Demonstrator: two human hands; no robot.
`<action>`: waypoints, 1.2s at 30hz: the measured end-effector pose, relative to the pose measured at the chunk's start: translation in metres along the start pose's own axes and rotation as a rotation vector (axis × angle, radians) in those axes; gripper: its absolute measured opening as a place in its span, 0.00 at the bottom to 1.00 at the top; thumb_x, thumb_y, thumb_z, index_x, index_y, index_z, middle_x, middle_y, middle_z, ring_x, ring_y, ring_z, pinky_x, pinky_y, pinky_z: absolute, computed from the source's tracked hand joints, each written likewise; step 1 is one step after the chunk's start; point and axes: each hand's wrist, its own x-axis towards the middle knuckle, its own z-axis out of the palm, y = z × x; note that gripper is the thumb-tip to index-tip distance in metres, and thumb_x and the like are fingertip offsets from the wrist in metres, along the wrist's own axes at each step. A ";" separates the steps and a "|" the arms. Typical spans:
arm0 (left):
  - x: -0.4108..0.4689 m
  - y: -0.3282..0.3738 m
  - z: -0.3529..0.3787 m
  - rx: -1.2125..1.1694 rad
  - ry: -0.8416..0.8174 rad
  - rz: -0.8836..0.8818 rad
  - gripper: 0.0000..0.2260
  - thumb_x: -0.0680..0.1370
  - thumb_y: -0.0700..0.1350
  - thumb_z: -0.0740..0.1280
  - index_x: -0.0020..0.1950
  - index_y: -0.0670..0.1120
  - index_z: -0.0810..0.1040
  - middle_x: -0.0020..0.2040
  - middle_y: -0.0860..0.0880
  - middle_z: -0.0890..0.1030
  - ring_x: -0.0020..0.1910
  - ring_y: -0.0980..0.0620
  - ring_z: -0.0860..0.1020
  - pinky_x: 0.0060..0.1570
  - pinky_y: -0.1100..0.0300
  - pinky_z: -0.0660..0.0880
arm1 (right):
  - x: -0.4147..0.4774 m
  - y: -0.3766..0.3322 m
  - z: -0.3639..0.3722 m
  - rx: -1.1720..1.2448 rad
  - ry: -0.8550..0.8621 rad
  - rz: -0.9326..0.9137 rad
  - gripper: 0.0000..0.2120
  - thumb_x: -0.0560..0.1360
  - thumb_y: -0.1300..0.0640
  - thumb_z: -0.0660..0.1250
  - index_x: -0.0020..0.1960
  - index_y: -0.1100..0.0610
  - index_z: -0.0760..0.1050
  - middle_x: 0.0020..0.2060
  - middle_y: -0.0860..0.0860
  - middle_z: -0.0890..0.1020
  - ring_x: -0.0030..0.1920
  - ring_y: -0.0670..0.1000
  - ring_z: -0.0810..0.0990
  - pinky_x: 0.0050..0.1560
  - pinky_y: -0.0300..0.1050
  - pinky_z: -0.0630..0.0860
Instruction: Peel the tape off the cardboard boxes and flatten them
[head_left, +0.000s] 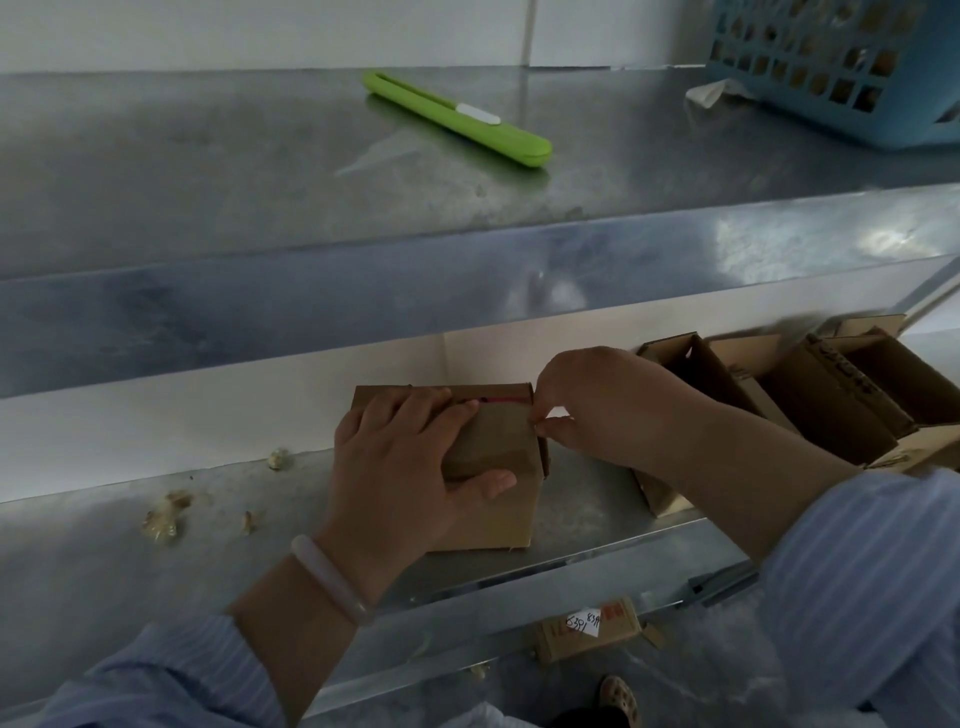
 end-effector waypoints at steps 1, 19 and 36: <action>0.000 0.000 0.000 0.001 -0.002 0.001 0.34 0.71 0.76 0.51 0.60 0.54 0.80 0.59 0.53 0.79 0.58 0.48 0.74 0.56 0.51 0.68 | 0.000 -0.002 0.000 -0.033 0.005 -0.015 0.13 0.80 0.48 0.61 0.60 0.48 0.79 0.58 0.46 0.78 0.58 0.47 0.76 0.61 0.42 0.70; 0.004 0.001 0.001 -0.006 0.000 0.065 0.34 0.70 0.76 0.52 0.59 0.54 0.81 0.58 0.53 0.79 0.58 0.47 0.75 0.56 0.50 0.67 | -0.009 0.006 0.020 0.720 -0.058 0.315 0.17 0.68 0.59 0.75 0.53 0.47 0.76 0.51 0.43 0.79 0.49 0.40 0.80 0.48 0.29 0.76; 0.007 -0.007 0.005 -0.030 0.015 0.047 0.34 0.72 0.75 0.51 0.60 0.53 0.80 0.59 0.52 0.80 0.57 0.46 0.76 0.56 0.48 0.69 | -0.017 -0.019 0.029 0.418 0.202 0.334 0.10 0.76 0.54 0.68 0.57 0.49 0.78 0.52 0.43 0.77 0.49 0.44 0.76 0.53 0.39 0.75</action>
